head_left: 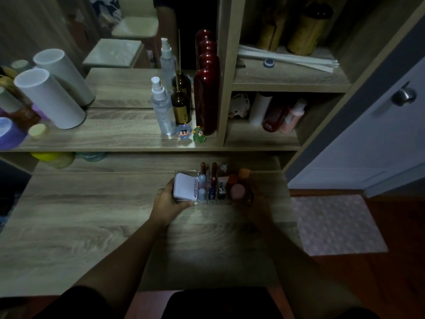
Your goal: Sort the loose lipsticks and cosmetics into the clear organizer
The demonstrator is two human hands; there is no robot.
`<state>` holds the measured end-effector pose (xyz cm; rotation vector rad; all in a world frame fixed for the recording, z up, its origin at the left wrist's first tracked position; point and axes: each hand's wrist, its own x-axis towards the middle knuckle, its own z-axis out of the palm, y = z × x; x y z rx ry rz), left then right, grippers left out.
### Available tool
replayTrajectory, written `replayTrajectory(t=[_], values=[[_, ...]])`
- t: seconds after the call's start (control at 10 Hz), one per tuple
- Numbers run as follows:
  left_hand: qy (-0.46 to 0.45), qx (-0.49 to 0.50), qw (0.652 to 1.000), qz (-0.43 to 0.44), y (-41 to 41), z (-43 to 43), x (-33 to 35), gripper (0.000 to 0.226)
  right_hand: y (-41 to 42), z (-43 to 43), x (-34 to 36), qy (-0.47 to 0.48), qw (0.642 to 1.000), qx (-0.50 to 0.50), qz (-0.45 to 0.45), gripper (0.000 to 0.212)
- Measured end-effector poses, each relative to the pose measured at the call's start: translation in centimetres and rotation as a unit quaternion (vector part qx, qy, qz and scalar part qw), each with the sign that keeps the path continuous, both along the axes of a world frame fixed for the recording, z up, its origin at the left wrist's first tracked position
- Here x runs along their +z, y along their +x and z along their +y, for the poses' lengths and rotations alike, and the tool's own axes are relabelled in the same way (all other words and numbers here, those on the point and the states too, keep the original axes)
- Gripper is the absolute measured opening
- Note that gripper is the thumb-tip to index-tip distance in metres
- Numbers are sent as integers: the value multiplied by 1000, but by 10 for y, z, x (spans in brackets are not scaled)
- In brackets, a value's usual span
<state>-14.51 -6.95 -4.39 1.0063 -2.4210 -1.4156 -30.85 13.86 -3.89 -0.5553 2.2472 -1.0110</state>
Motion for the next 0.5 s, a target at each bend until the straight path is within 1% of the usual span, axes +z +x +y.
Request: replayTrajectory(t=[0.1,0.2,0.3,0.4,0.5], values=[[2,-4,1000,-15,1,1,2,83,-1,0,-1,4,1000,10,20,64],[-12,-5,1000,-16,0,4,9,84,8,-1,7,17,999,-19,36,63],[-60,-9,998,-26,5,9,15,89,15,2,13,13,999,-21,46,59],[-104,-27,994,-10,11,18,29,95,22,9,27,-22,995,10,95,55],[-133,-24,991,-1,9,31,43,92,25,14,38,-42,991,11,125,50]])
